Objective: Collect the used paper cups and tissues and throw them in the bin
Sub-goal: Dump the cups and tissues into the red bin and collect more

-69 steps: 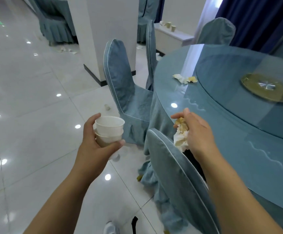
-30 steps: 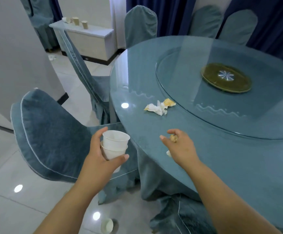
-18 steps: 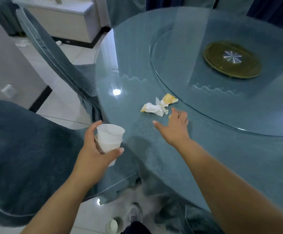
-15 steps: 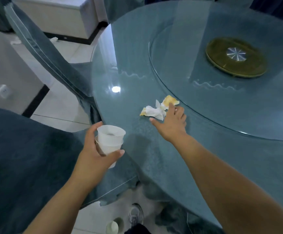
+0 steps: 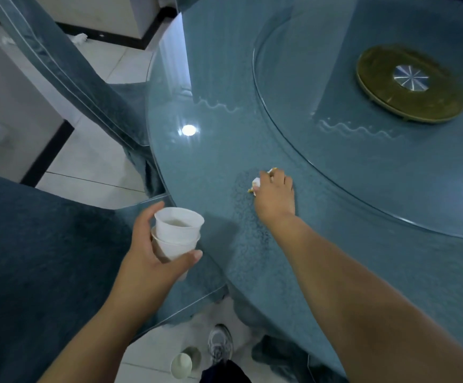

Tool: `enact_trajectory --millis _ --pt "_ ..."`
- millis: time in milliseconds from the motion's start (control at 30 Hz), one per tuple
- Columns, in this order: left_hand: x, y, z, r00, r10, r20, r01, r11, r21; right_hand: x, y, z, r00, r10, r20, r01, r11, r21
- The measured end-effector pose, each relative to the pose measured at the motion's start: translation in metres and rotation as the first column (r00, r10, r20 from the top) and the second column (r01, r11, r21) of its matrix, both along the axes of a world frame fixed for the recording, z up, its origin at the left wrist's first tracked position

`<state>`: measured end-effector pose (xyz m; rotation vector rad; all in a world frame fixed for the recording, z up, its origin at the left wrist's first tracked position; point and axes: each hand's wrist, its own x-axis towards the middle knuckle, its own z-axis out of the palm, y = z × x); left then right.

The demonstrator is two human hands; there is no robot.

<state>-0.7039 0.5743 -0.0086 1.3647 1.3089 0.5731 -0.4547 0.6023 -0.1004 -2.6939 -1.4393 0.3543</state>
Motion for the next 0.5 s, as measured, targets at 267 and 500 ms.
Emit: enact_trajectory --millis 267,500 --pt "-0.042 -0.039 0.016 0.997 -0.047 0.058 0.046 0.999 0.025 -0.045 -0.074 0.028 0.995 -0.033 -0.092 0.030 0.999 -0.040" --pt "-0.098 -0.106 0.023 0.989 -0.089 0.117 0.087 0.996 0.029 -0.126 -0.179 0.051 0.971 -0.070 -0.227 0.113 0.976 0.184"
